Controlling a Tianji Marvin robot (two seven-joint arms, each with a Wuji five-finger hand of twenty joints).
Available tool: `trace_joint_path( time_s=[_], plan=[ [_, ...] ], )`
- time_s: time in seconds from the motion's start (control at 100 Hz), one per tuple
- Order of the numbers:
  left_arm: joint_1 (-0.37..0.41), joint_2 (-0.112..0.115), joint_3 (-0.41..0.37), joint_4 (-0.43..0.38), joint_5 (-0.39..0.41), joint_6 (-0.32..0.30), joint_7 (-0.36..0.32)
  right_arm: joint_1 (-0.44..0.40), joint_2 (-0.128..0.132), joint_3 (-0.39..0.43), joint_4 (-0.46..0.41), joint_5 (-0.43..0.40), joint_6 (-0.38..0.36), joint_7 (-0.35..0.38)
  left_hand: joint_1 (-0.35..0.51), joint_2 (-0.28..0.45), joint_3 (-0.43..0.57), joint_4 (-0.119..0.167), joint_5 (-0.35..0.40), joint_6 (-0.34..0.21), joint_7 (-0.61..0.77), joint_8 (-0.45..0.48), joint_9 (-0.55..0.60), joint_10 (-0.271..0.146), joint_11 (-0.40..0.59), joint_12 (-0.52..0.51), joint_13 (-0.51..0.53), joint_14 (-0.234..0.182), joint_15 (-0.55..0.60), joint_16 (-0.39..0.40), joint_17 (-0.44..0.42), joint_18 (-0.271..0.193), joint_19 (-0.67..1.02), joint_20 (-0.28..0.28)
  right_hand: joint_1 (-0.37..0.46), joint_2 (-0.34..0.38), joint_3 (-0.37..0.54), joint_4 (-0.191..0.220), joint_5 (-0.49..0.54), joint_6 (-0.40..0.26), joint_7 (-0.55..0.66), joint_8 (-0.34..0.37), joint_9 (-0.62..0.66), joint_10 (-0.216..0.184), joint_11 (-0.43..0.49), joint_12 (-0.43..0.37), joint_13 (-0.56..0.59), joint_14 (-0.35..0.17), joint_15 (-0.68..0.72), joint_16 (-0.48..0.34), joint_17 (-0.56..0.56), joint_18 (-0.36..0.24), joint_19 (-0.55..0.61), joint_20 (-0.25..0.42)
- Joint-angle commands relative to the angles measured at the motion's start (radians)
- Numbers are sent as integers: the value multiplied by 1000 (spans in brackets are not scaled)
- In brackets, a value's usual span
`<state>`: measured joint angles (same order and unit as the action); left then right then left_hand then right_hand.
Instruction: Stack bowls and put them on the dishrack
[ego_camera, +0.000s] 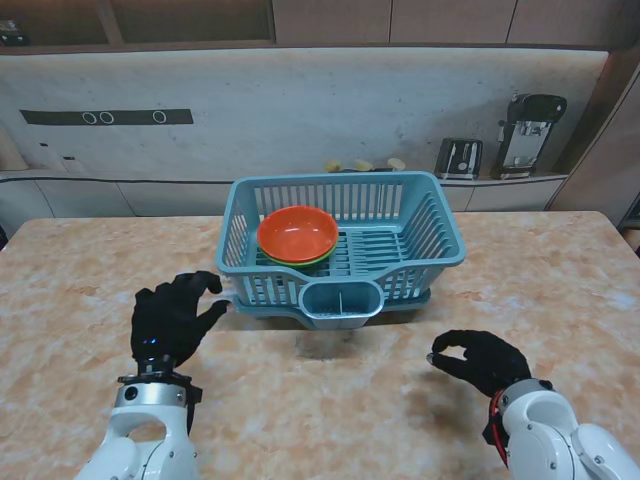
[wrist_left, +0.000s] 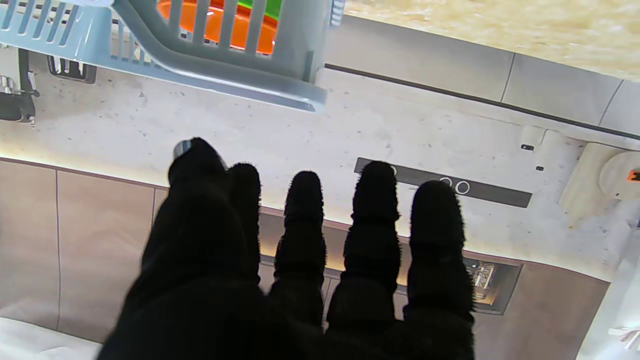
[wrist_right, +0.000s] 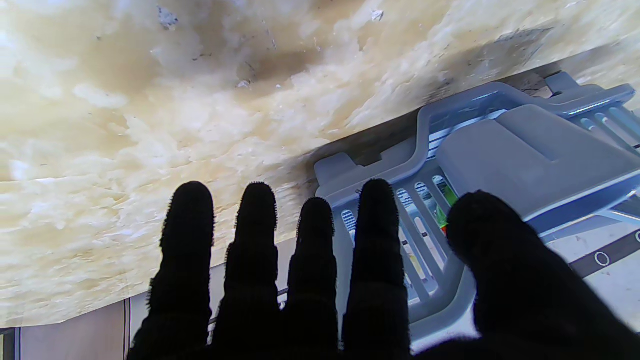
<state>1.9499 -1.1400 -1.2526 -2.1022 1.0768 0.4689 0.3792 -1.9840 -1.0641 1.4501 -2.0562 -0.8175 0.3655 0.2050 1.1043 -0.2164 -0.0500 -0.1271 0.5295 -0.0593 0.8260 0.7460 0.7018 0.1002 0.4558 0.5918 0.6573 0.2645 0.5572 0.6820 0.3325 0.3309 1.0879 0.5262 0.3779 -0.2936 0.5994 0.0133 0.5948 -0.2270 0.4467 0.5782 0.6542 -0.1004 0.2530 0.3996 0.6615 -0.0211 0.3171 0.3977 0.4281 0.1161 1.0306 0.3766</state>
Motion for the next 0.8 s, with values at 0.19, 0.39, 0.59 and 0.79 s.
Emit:
trace_joint_path(
  time_s=[0.19, 0.39, 0.59, 0.79],
  plan=[
    [21, 8, -42, 6, 26, 56, -85, -26, -11, 10, -11, -8, 6, -4, -8, 4, -8, 18, 17, -21, -24, 18, 13, -11, -21, 14, -9, 9, -5, 11, -18, 24, 12, 17, -36, 22, -7, 23, 14, -28, 12, 11, 14, -23, -10, 7, 19, 2, -6, -4, -12, 5, 2, 20],
    [11, 8, -64, 31, -13, 71, -122, -31, -13, 16, -10, -11, 8, -14, -10, 8, -7, 19, 17, -17, -29, 17, 11, 4, -23, 16, -8, 13, -3, 13, -21, 26, 16, 22, -36, 22, -8, 23, 14, -30, 12, 11, 15, -21, -9, 8, 19, 1, -6, -4, -13, 5, 1, 20],
    [6, 12, -87, 51, -44, 66, -173, -31, -14, 18, -6, -13, 7, -24, -14, 7, -7, 20, 13, -24, -40, 11, 13, -1, -24, 18, 3, 11, 6, 18, -11, 27, 30, 29, -35, 21, -7, 23, 19, -32, 15, 13, 20, -25, -7, 9, 24, 2, -4, -4, -10, 5, 3, 21],
    [-2, 14, -106, 72, -101, 34, -207, -26, -16, 15, -1, -17, 6, -35, -15, 3, -5, 23, 15, -25, -49, 6, 13, -10, -27, 19, 8, 7, 8, 22, -6, 26, 39, 34, -36, 22, -7, 24, 20, -33, 17, 13, 21, -24, -6, 10, 25, 1, -2, -3, -10, 6, 4, 20]
  ],
)
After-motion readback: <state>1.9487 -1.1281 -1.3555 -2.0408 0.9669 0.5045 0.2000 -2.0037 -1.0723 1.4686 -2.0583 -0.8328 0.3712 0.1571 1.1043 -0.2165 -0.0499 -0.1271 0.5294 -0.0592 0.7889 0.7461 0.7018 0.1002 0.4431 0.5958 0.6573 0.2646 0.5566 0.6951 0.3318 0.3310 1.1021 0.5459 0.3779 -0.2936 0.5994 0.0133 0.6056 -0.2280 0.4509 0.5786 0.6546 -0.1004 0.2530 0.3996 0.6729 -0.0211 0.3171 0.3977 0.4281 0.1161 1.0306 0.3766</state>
